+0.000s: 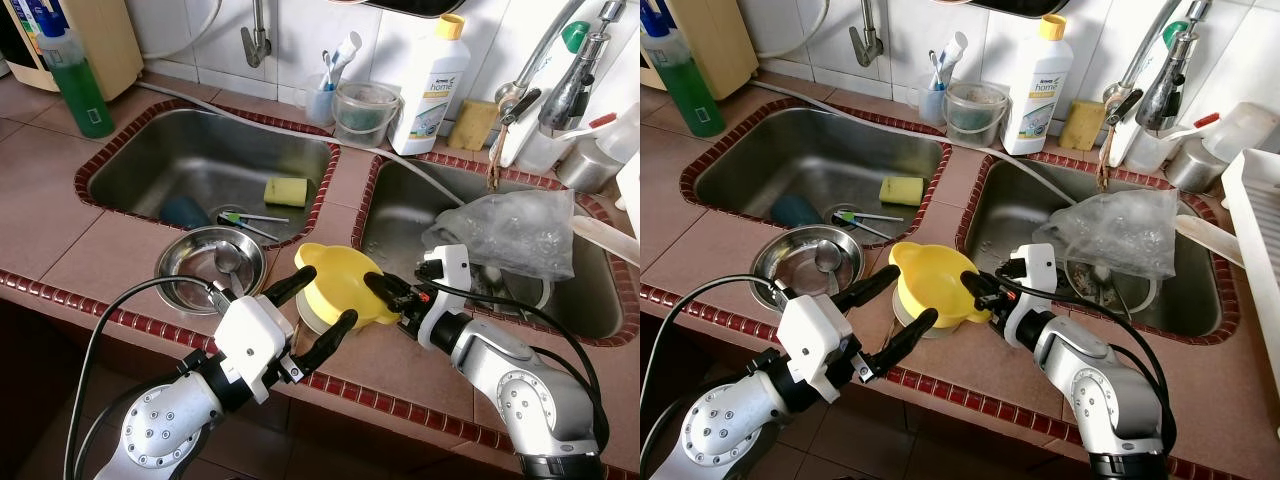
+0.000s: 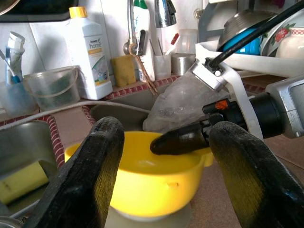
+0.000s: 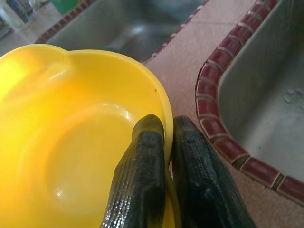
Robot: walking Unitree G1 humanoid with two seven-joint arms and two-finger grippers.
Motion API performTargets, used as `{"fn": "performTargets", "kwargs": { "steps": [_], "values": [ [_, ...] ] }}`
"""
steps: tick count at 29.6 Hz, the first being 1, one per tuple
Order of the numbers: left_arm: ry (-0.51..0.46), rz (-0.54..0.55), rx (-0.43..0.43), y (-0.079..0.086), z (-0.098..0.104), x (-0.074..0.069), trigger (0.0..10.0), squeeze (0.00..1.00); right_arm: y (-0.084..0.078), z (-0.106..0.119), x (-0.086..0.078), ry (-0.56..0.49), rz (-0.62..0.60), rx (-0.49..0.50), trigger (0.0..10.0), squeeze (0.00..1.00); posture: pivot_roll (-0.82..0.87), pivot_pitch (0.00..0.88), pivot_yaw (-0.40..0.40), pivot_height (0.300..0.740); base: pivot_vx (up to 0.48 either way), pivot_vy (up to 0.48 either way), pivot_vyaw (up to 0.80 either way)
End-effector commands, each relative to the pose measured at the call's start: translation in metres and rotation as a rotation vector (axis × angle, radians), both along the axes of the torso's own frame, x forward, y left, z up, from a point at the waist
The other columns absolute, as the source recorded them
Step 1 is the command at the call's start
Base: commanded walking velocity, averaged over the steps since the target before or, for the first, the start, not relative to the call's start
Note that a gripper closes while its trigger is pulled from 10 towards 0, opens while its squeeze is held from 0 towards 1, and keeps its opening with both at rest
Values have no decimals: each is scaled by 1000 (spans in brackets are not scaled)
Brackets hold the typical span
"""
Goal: Kitchen organization
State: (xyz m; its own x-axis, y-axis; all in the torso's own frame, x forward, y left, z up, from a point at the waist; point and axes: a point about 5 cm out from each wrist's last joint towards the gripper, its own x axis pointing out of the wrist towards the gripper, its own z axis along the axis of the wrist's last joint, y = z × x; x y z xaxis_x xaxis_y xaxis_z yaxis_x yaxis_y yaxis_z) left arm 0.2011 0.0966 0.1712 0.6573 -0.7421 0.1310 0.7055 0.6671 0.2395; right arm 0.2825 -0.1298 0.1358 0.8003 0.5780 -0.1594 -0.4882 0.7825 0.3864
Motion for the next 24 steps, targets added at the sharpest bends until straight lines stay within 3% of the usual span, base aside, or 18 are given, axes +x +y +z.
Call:
{"fn": "performTargets", "kwargs": {
  "steps": [1,13,14,15,16,17,19,24],
  "values": [
    [-16,-29,3,-3,4,-2,10000,0,-4,7,3,-41,-23,21,0,0,-8,120,-76,740,0,0,0],
    [2,-10,-58,-1,7,7,10000,0,-6,29,6,-191,-37,154,0,0,-26,101,-67,740,0,0,0],
    [4,-1,-69,0,8,9,10000,0,-7,32,7,-214,-47,155,1098,0,-27,98,-66,740,0,0,0],
    [12,26,-100,3,11,14,10000,0,-9,39,8,-267,-63,167,4588,0,-29,96,-61,740,0,0,0],
    [14,37,-111,5,12,17,10000,0,-9,42,9,-284,-69,172,6196,0,-29,96,-61,740,0,0,0],
    [18,47,-123,6,13,19,10000,0,-10,43,9,-294,-77,173,9412,0,-31,94,-60,740,0,0,0],
    [27,64,-150,7,15,23,10000,0,-11,46,10,-311,-99,173,10000,0,-34,92,-58,740,0,0,0],
    [30,134,-203,13,19,37,10000,0,-15,58,15,-414,-174,145,10000,0,-38,88,-54,740,0,0,0]
  ]
}}
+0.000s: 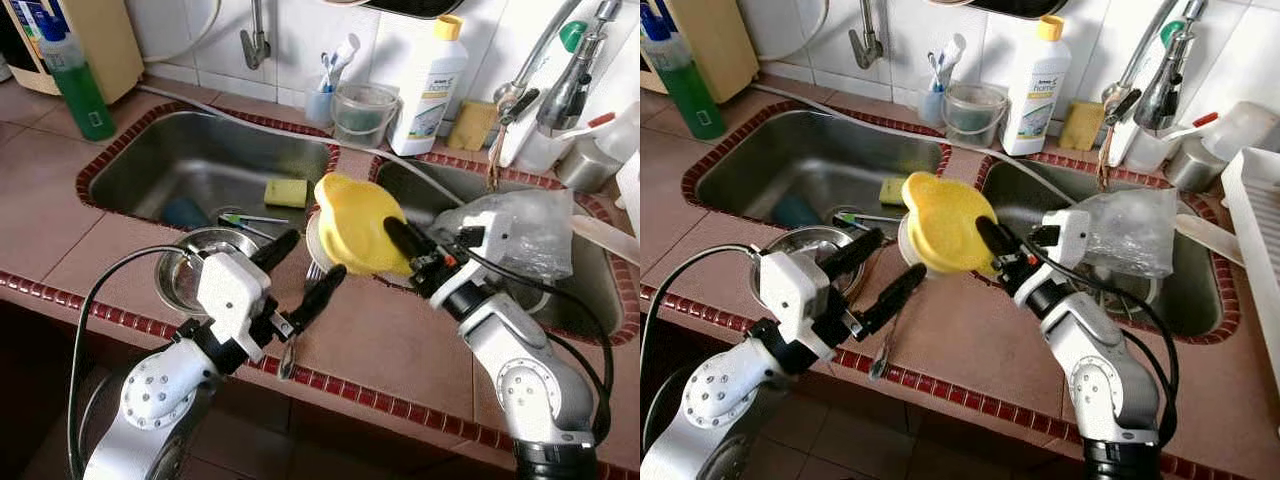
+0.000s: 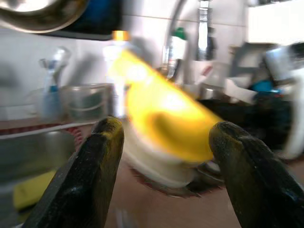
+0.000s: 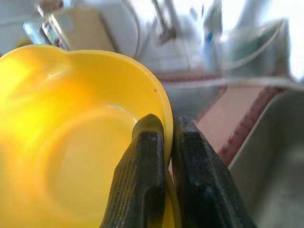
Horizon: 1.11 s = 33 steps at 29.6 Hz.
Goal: Kitchen organization
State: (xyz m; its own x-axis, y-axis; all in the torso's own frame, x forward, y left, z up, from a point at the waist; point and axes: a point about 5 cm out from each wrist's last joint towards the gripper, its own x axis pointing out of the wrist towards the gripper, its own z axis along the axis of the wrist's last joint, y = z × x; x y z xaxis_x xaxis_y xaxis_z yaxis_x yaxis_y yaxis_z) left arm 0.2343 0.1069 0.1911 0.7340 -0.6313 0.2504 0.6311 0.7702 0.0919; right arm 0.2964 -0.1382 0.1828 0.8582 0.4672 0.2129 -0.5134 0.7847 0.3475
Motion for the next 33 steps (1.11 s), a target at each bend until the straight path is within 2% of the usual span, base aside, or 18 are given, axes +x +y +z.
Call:
{"fn": "performTargets", "kwargs": {
  "steps": [1,2,6,8,12,17,24,29,33],
  "values": [
    [16,46,-17,5,0,8,10000,0,-8,13,1,-94,-88,-39,10000,0,-37,84,-52,740,0,0,0],
    [3,92,17,9,-1,19,10000,0,-10,16,4,-132,-154,-85,10000,0,-37,79,-48,740,0,0,0],
    [10,138,54,13,-3,32,10000,0,-9,17,6,-181,-192,-151,10000,0,-41,71,-43,740,0,0,0],
    [33,189,61,18,-6,42,10000,0,-12,21,8,-232,-255,-205,10000,0,-52,58,-32,740,0,0,0],
    [56,235,61,22,-10,51,10000,0,-14,23,10,-270,-314,-224,10000,0,-55,53,-25,740,0,0,0],
    [67,292,3,24,-9,75,10000,0,-17,25,10,-354,-461,-272,10000,0,-61,31,-15,740,0,0,0],
    [60,318,-48,22,-3,98,10000,0,-18,15,12,-350,-552,-303,10000,0,-81,0,5,740,0,0,0],
    [58,333,-55,23,-4,104,10000,0,-17,8,12,-347,-576,-311,10000,0,-87,0,10,740,0,0,0],
    [69,324,-60,22,-6,111,10000,0,-11,5,15,-356,-588,-308,10000,0,-86,0,16,740,0,0,0]
  ]
}}
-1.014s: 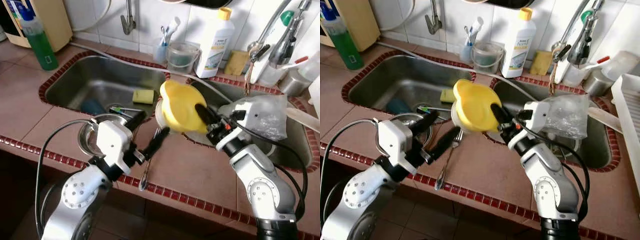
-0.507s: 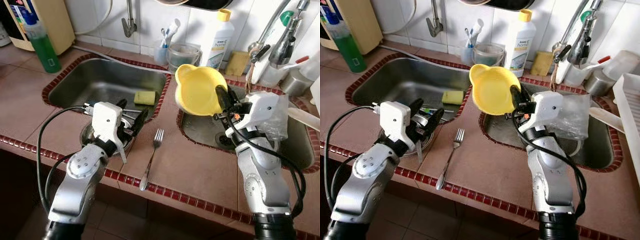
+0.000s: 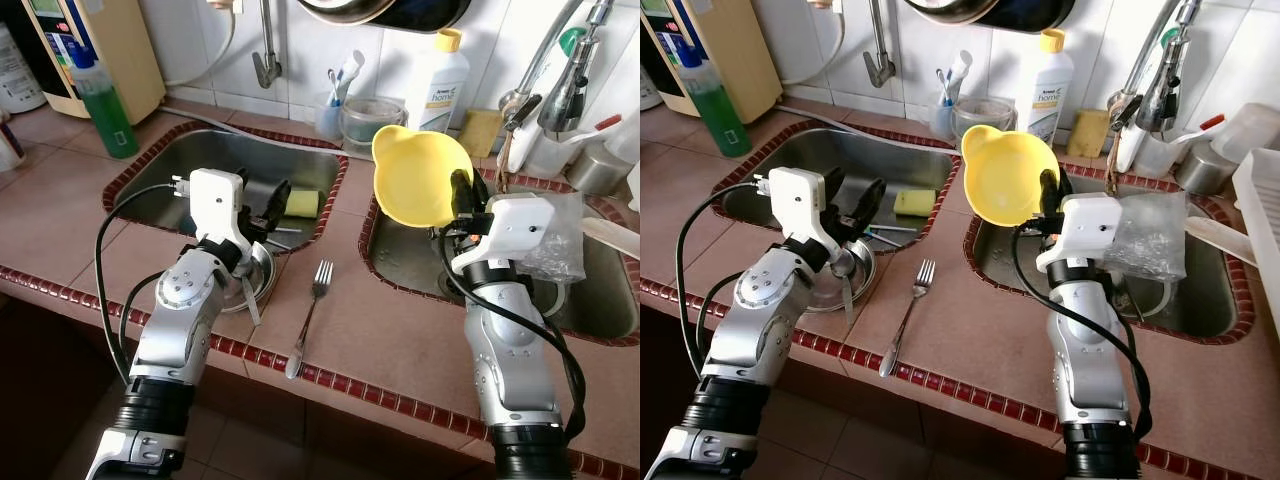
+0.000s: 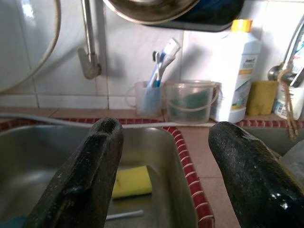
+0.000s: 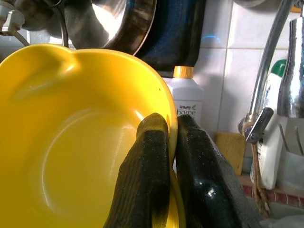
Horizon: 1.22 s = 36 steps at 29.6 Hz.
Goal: Kitchen organization
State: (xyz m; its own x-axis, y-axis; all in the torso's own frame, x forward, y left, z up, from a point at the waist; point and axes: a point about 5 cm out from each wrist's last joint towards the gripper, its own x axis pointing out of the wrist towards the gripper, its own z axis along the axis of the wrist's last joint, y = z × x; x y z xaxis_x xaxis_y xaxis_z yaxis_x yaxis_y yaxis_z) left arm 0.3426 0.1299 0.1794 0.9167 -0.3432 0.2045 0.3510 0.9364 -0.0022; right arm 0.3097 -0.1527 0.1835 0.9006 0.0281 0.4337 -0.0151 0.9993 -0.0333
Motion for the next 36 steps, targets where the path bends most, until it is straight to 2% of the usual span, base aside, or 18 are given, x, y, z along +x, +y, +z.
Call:
{"fn": "performTargets", "kwargs": {
  "steps": [1,6,11,36],
  "values": [
    [-20,-8,1,-2,6,3,10000,0,4,4,1,-28,7,-9,10000,0,-86,0,16,740,0,0,0],
    [-27,-29,-6,-5,8,5,10000,0,10,6,4,-42,15,-5,10000,0,-83,0,23,740,0,0,0],
    [-33,-40,43,-8,4,5,10000,0,14,5,6,-44,21,17,10000,0,-80,0,24,740,0,120,0],
    [-44,-65,61,-11,5,3,10000,0,19,2,5,-43,32,12,10000,0,-75,1,29,740,0,451,0]
  ]
}}
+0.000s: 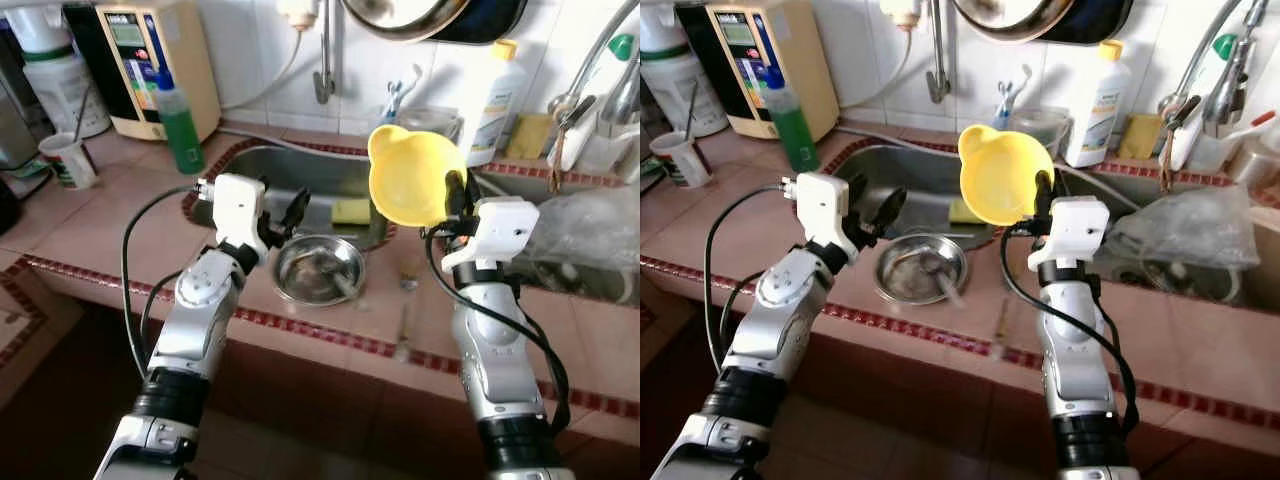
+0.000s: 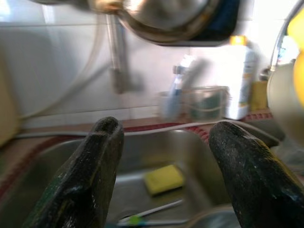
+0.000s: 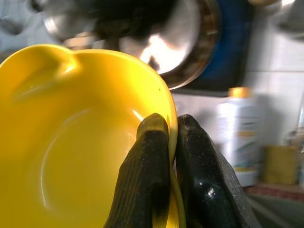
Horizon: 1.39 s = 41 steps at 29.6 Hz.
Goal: Kitchen organization
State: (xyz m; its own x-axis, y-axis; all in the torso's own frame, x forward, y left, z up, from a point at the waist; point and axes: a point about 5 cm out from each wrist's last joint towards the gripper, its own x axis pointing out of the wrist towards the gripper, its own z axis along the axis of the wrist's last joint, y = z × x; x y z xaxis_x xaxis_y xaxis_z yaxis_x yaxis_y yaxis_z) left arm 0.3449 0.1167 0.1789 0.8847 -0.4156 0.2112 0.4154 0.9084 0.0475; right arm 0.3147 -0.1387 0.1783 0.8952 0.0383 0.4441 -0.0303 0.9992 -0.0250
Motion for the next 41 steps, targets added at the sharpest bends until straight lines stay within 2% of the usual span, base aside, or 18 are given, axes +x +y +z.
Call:
{"fn": "performTargets", "kwargs": {
  "steps": [1,10,14,30,41],
  "values": [
    [-20,5,17,3,5,1,10000,0,5,7,0,-32,17,3,10000,0,-75,1,29,740,0,244,0],
    [-38,-13,17,-2,6,-2,10000,0,5,4,1,-9,14,-2,10000,0,-73,0,25,740,0,0,0],
    [-46,-30,-2,-3,7,-4,10000,0,7,4,2,-1,23,3,10000,0,-70,0,24,740,0,0,-800],
    [-38,-51,33,-5,4,-6,10000,0,10,3,2,-3,43,-7,10000,0,-67,0,17,740,0,0,-800],
    [-30,-70,31,-8,4,-6,10000,0,11,4,1,-14,55,-16,10000,0,-73,0,16,740,0,0,0]
  ]
}}
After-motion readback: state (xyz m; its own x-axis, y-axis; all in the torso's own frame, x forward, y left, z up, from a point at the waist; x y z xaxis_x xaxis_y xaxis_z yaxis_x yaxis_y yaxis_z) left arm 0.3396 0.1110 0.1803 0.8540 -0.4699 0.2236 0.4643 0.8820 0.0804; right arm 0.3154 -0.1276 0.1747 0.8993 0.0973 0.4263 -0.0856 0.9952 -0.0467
